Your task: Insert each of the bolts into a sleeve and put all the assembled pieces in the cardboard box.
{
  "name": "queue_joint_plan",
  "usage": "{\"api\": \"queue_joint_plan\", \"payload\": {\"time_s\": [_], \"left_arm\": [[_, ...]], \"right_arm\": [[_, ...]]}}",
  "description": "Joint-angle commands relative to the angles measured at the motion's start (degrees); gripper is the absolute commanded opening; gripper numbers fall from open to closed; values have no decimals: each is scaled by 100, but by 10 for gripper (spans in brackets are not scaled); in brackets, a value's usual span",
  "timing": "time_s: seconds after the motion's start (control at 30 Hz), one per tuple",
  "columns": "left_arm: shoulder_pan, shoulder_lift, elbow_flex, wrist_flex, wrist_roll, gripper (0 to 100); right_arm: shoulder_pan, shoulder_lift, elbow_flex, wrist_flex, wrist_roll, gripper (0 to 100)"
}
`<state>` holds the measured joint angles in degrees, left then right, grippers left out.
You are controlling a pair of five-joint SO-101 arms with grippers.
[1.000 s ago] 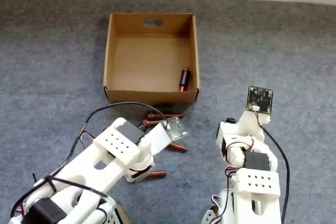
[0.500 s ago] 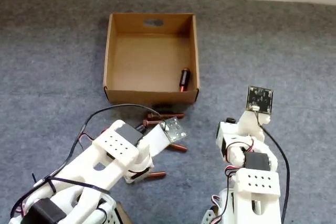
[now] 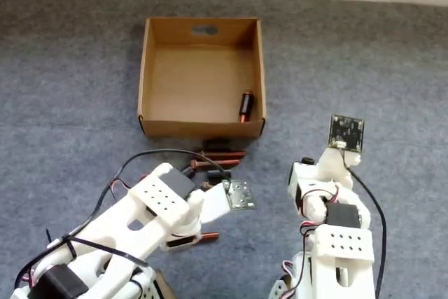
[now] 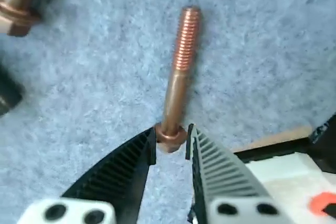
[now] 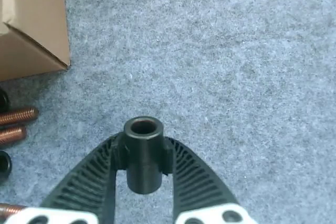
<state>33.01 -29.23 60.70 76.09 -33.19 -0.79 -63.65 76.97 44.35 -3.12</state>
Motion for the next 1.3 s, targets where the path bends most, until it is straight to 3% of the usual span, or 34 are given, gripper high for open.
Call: {"api": "queue_joint_plan", "payload": {"time_s": [0.0, 0.2, 0.53, 0.8, 0.87, 0.93, 1.07, 1.17, 1.27], "left_arm": [[40, 13, 347, -519, -149, 120], [-66, 13, 338, -1116, -141, 120], [-1051, 4, -409, -1160, -176, 120], [-1130, -40, -892, -1108, -79, 120], [-1138, -48, -1015, -1055, 448, 120], [-1086, -48, -1174, -747, 1415, 120], [-743, -48, -1473, 0, 4114, 120], [-462, -40, -1455, 105, 5864, 116], [-110, 4, -1244, 35, 6690, 116]], "right_arm": [[75, -92, -22, -110, -9, 6], [75, -92, -22, -110, -9, 6], [75, -119, 92, -110, -9, 6], [75, -119, 92, -110, -9, 6], [75, -119, 92, -110, -9, 6], [75, -119, 92, -119, -9, 6], [75, -119, 154, -330, -9, 6], [75, -119, 163, -347, -9, 6], [75, -119, 154, -347, -9, 6]]}}
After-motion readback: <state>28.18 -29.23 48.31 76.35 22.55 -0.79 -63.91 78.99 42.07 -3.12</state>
